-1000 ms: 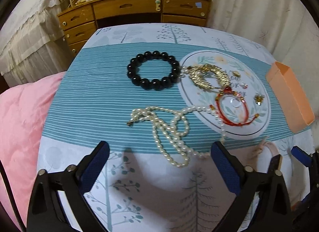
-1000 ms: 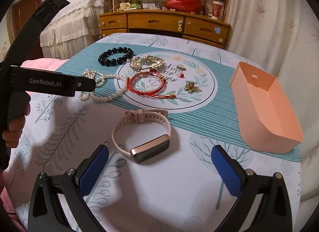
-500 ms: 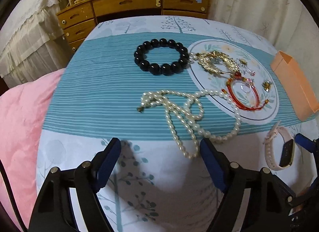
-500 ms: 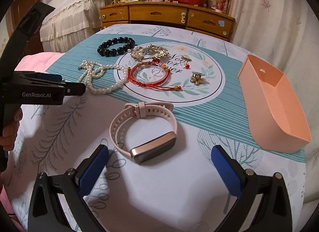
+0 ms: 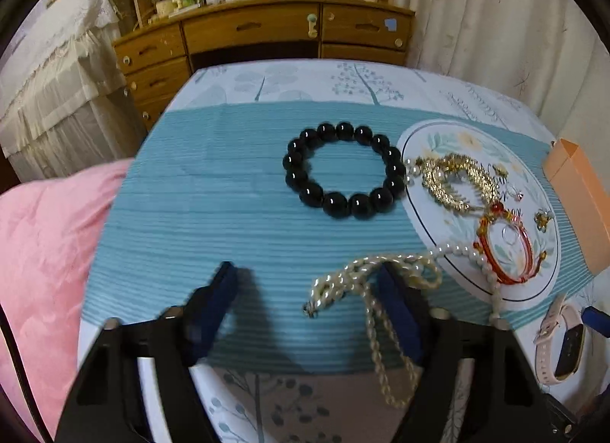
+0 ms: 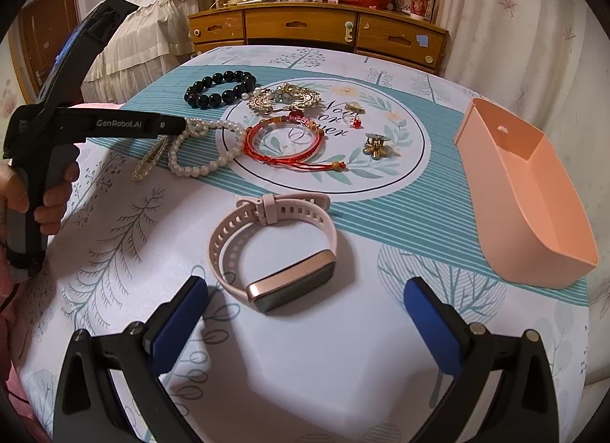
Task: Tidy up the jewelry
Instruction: 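Grasp the long pearl necklace with the left tool while the right tool grasps the pink-band watch, then carry the necklace and watch into the peach box and open both tools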
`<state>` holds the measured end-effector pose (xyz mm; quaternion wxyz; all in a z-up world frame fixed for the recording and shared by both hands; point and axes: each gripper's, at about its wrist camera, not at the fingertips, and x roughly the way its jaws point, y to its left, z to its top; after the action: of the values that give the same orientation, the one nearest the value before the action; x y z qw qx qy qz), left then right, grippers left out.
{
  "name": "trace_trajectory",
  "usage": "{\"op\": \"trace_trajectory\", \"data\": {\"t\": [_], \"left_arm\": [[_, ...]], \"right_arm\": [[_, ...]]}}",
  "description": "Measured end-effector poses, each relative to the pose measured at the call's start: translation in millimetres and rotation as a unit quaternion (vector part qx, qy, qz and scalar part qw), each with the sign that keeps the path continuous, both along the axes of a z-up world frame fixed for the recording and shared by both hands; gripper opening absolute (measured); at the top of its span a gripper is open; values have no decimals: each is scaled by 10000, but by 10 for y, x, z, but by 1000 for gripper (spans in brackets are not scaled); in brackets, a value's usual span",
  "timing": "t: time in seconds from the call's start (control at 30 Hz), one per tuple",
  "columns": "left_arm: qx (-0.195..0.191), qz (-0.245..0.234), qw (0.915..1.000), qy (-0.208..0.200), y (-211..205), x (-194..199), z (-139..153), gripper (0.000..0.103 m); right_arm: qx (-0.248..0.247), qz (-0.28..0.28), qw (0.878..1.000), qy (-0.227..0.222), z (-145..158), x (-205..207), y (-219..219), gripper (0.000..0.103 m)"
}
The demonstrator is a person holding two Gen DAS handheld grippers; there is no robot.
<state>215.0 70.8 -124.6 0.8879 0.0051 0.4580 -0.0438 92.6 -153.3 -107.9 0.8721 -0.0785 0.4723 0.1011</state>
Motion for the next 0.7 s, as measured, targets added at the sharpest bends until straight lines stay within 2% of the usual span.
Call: {"op": "trace_trajectory", "data": {"t": [0.07, 0.17, 0.23, 0.33, 0.43, 0.47, 0.5, 0.63, 0.7], "left_arm": [[6, -13, 10000, -29, -36, -17, 6, 53], [26, -157, 9998, -92, -123, -92, 19, 27], [31, -202, 9998, -43, -169, -125, 32, 18], [2, -196, 9998, 42, -191, -171, 37, 16], [-69, -171, 9997, 171, -172, -183, 46, 15], [-94, -150, 9996, 221, -162, -188, 52, 15], [-132, -124, 9994, 282, -148, -190, 56, 15], [-314, -22, 9982, 510, -80, -205, 76, 12], [-384, -19, 9976, 581, -45, -243, 113, 7]], "right_arm": [[-5, -10, 10000, -1, -2, 4, 1, 103], [20, -30, 10000, 9, -7, 18, -2, 103], [14, -53, 10000, 7, -8, 27, 4, 103], [29, -44, 10000, -35, 3, 25, 23, 97], [74, 50, 9998, -160, 44, 9, 56, 73], [88, 68, 9998, -190, 56, 5, 63, 60], [85, 58, 9997, -209, 64, 8, 71, 56], [89, 25, 9998, -175, 74, 20, 78, 54], [131, 11, 9998, -129, 84, 26, 67, 54]]}}
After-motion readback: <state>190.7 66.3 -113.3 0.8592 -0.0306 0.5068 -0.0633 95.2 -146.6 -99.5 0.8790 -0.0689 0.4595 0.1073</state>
